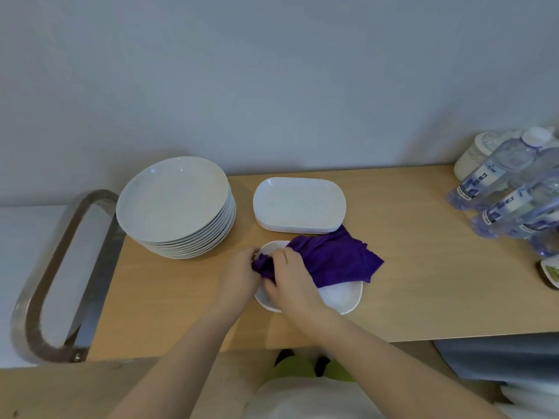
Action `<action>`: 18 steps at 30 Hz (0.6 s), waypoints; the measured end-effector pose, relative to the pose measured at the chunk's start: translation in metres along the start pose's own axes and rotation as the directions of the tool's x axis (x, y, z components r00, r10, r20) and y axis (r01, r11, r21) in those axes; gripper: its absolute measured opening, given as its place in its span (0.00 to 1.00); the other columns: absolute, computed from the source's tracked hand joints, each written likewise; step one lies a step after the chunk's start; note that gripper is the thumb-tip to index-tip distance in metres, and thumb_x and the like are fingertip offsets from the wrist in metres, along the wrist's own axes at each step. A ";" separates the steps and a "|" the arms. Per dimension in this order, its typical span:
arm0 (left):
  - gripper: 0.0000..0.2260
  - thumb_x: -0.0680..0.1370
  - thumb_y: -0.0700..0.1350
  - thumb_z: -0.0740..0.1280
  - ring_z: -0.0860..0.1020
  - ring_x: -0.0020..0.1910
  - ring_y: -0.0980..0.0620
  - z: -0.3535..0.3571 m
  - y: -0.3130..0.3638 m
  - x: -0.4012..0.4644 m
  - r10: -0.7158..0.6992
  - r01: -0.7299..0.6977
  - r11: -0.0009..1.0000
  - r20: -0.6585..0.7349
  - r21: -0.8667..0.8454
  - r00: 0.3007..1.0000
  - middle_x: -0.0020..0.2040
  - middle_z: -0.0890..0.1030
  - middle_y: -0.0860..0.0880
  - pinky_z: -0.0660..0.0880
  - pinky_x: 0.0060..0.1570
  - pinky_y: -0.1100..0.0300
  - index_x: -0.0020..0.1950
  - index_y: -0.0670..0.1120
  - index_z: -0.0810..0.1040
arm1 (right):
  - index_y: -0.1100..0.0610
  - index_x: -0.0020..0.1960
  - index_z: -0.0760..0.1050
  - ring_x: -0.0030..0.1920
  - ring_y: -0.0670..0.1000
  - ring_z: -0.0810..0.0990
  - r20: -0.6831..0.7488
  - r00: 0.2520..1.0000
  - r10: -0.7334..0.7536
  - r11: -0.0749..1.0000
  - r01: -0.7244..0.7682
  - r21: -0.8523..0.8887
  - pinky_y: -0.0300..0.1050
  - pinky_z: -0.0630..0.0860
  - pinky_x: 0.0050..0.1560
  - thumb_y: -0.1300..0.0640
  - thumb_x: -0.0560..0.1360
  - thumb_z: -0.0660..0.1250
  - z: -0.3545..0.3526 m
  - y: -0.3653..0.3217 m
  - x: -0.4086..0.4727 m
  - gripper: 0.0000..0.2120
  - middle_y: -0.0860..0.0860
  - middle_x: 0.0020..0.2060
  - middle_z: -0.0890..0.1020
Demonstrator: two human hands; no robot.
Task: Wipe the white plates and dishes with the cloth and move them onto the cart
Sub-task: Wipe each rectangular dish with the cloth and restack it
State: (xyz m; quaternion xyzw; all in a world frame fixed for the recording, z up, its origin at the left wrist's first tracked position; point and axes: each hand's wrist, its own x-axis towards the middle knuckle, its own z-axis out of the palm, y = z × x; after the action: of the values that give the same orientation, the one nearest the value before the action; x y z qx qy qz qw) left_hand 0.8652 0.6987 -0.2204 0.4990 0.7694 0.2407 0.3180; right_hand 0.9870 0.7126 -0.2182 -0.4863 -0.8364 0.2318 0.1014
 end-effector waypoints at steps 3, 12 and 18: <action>0.17 0.72 0.33 0.61 0.77 0.46 0.55 -0.001 -0.003 -0.001 -0.008 0.009 0.998 0.011 -0.065 1.000 0.44 0.79 0.59 0.77 0.46 0.55 0.52 0.52 0.79 | 0.56 0.69 0.68 0.70 0.50 0.64 0.022 0.999 -0.039 0.993 0.041 -0.108 0.44 0.54 0.73 0.50 0.77 0.59 0.011 0.003 -0.006 0.22 0.51 0.68 0.70; 0.18 0.76 0.36 0.59 0.76 0.51 0.54 0.002 -0.004 -0.003 0.003 -0.003 1.000 -0.026 0.004 1.000 0.55 0.79 0.54 0.76 0.48 0.56 0.61 0.51 0.77 | 0.44 0.73 0.64 0.74 0.46 0.59 0.084 0.995 -0.046 0.990 0.056 -0.127 0.45 0.49 0.74 0.39 0.79 0.50 -0.003 0.032 -0.032 0.24 0.43 0.73 0.65; 0.16 0.77 0.39 0.59 0.76 0.51 0.54 0.003 -0.005 -0.005 0.007 -0.007 1.000 -0.025 0.011 1.000 0.55 0.79 0.55 0.76 0.47 0.55 0.61 0.52 0.78 | 0.49 0.68 0.71 0.67 0.50 0.70 -0.110 0.988 0.105 0.978 -0.123 -0.171 0.45 0.65 0.68 0.41 0.76 0.62 -0.027 0.060 -0.057 0.23 0.48 0.69 0.70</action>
State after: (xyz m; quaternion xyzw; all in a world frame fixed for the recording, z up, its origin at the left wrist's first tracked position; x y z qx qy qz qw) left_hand 0.8658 0.6928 -0.2250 0.5004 0.7730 0.2437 0.3046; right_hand 1.0727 0.6966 -0.2208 -0.5515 -0.8183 0.1373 0.0860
